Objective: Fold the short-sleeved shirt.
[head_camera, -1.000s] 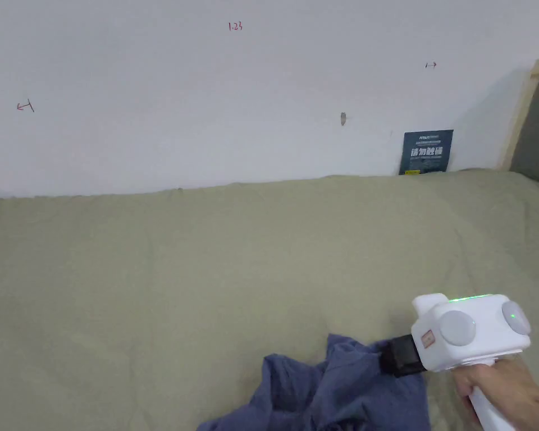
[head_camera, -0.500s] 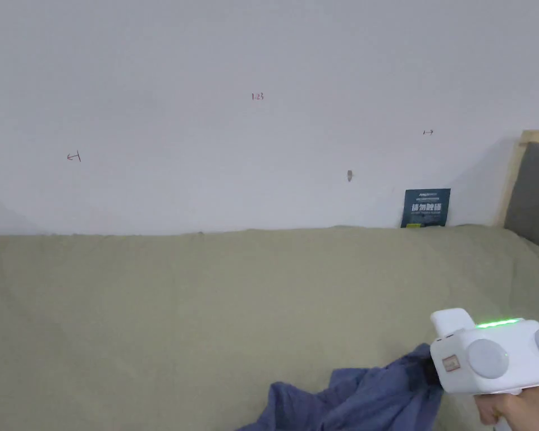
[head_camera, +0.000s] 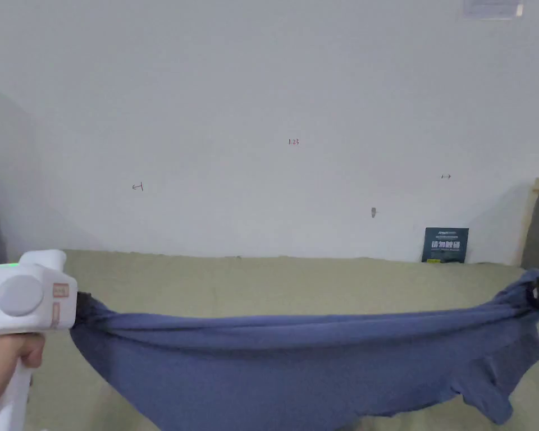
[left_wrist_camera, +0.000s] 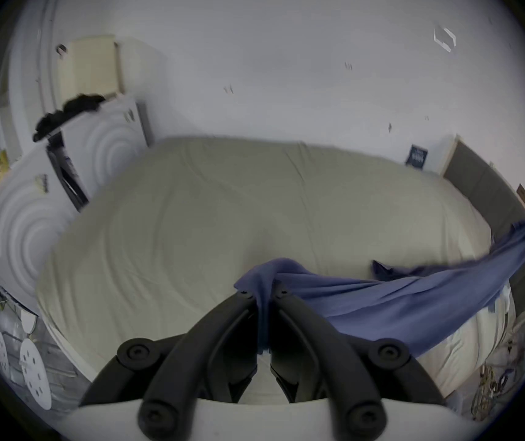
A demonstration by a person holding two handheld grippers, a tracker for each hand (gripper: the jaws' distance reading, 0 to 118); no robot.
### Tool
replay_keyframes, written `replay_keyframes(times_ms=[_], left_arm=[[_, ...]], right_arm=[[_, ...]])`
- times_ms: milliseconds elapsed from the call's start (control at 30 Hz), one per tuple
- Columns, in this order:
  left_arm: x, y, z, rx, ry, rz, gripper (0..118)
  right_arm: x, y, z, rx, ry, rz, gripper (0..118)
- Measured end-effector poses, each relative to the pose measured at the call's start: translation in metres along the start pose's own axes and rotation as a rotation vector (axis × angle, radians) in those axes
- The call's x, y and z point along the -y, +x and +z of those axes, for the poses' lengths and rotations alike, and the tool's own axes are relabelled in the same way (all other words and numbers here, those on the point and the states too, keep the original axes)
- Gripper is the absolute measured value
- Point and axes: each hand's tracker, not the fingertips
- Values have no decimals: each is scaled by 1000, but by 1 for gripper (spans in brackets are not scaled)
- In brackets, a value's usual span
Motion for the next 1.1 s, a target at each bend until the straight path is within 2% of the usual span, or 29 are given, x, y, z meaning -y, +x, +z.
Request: replay_keyframes(times_ms=[133, 233, 433, 667, 833, 1100], left_arm=[[-39, -3, 49, -37, 105, -21, 0], [-62, 0, 77, -61, 153, -19, 0], [-92, 0, 93, -100, 209, -2, 0], [-116, 8, 81, -135, 207, 2, 0], [-135, 18, 64, -154, 219, -10, 0], [-180, 41, 16, -195, 234, -7, 0]], right_arm=[[-21, -5, 41, -29, 80, -33, 2], [-38, -13, 60, -22, 121, -21, 2], [-70, -24, 72, -13, 173, 0, 2], [-105, -39, 65, 27, 192, 30, 2], [-137, -42, 49, 40, 212, 9, 2], [-190, -47, -16, 82, 204, 33, 2]])
